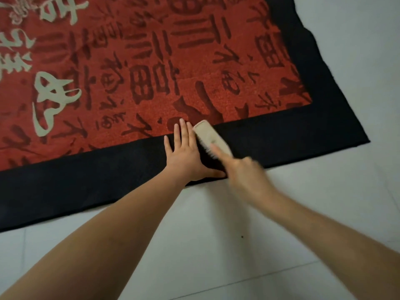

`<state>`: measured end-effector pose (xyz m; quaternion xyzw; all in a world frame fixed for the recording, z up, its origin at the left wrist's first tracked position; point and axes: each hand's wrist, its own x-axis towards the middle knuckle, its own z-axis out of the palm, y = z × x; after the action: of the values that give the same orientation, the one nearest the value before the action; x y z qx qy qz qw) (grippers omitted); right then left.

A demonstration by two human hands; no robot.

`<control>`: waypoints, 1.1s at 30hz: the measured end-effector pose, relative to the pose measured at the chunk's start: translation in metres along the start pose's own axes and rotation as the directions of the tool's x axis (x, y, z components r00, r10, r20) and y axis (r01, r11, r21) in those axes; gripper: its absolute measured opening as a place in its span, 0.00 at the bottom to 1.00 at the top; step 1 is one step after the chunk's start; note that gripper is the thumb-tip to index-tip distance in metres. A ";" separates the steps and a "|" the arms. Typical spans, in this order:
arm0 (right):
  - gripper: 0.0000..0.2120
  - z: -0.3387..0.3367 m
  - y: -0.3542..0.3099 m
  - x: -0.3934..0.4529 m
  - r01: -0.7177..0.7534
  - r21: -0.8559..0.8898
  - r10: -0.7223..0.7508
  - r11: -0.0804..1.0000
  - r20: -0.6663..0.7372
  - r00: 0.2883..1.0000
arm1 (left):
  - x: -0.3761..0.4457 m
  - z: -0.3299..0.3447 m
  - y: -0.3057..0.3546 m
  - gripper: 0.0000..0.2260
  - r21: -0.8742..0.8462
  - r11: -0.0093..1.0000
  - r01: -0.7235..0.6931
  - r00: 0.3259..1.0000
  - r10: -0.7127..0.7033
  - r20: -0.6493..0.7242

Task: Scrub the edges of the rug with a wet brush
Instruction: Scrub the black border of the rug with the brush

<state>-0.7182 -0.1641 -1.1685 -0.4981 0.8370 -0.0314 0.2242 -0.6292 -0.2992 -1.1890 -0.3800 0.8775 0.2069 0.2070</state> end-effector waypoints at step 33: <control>0.25 -0.042 0.071 0.006 -0.094 -0.026 0.091 0.995 -0.100 0.991 | -0.027 -0.001 0.008 0.29 0.241 0.739 -0.629 0.772 0.630 0.081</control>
<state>-0.7960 -0.1413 -1.1521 -0.4602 0.8696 -0.0326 0.1761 -0.6185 -0.2795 -1.1727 -0.0323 0.9736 0.1493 0.1694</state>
